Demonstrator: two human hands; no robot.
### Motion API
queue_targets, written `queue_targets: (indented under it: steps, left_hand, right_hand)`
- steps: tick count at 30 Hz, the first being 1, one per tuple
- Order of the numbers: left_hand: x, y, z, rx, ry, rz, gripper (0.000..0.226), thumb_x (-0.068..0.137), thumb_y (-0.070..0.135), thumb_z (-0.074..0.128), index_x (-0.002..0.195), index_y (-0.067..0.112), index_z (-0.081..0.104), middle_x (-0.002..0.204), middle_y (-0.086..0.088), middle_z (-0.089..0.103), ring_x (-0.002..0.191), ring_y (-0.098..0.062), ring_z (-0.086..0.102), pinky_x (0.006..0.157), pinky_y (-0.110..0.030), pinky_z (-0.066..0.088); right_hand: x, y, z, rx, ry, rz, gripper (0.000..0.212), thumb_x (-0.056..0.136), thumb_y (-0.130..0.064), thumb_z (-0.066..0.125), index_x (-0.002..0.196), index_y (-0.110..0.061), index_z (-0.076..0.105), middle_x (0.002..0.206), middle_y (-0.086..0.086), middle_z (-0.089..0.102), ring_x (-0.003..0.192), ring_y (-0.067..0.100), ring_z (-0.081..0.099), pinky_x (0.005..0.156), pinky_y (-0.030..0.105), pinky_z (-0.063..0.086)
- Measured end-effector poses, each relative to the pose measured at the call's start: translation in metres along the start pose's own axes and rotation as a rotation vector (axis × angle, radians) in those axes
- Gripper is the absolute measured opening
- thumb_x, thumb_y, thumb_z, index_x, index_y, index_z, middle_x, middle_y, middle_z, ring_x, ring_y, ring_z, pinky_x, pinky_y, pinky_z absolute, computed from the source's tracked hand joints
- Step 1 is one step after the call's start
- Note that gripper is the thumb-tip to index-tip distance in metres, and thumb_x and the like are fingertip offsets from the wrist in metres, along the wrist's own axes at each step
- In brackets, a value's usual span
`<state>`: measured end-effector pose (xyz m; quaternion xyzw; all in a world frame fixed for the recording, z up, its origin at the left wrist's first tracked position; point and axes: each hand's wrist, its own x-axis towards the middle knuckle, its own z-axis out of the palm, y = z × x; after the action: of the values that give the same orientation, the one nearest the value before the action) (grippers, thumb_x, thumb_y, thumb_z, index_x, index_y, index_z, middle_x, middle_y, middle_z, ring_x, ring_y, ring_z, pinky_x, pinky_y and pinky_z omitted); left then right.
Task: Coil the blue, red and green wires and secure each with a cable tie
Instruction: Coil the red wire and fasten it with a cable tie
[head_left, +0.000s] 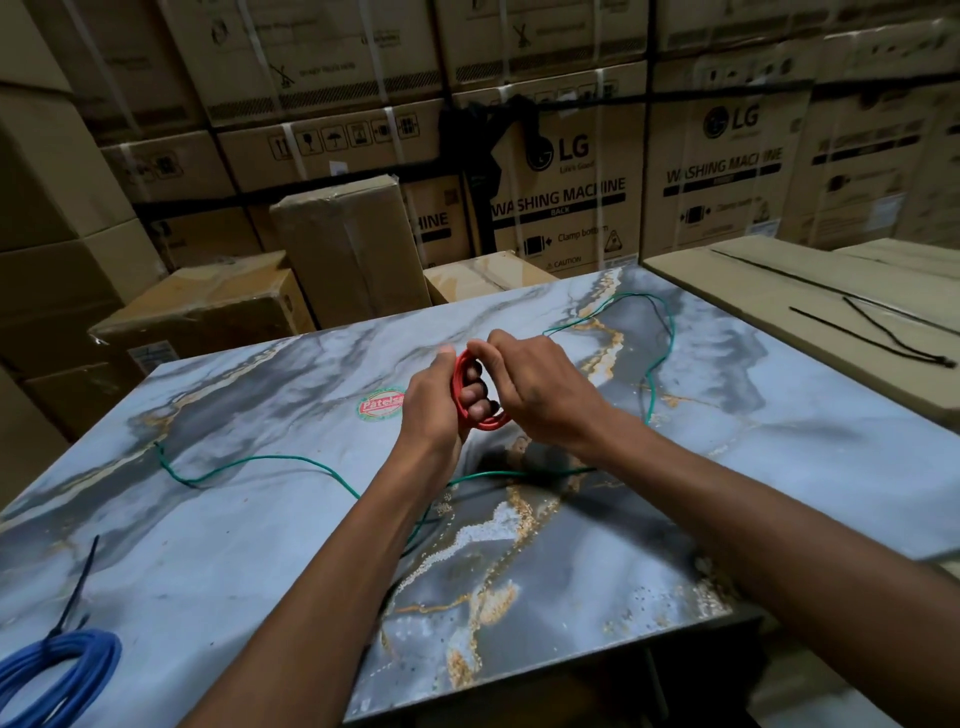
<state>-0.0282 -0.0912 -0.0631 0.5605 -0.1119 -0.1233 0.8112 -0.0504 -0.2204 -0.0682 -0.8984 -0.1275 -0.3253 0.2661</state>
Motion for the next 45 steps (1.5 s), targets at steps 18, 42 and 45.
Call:
queue_targets:
  steps: [18,42,45]
  left_hand:
    - [-0.005,-0.015,0.008,-0.006,-0.073,0.078,0.039,0.11,0.028,0.032,0.079,0.01,0.048,0.05,0.009,0.037,0.049,-0.004,0.033,0.056,-0.021,0.036]
    - [0.005,-0.019,0.086,0.454,-0.142,-0.063,0.049,0.107,0.049,0.029,0.083,0.016,0.056,0.05,0.006,0.056,0.052,-0.01,0.055,0.071,-0.033,0.047]
    - [0.015,-0.034,0.109,0.493,-0.104,0.057,0.05,0.108,0.047,0.029,0.08,0.015,0.054,0.048,0.011,0.051,0.046,-0.006,0.05,0.07,-0.034,0.049]
  right_hand:
    - [-0.013,0.003,-0.009,0.197,-0.016,0.178,0.04,0.112,-0.037,0.034,0.089,-0.015,0.059,0.061,-0.008,0.051,0.055,0.003,0.049,0.053,0.02,0.031]
    - [-0.046,0.049,-0.072,-0.008,0.062,0.209,0.033,0.11,-0.023,0.039,0.1,-0.003,0.063,0.079,0.013,0.061,0.076,0.035,0.058,0.069,0.044,0.037]
    - [-0.047,0.062,-0.088,-0.031,0.06,0.261,0.034,0.111,-0.025,0.037,0.107,-0.005,0.065,0.089,0.019,0.068,0.08,0.034,0.061,0.063,0.035,0.03]
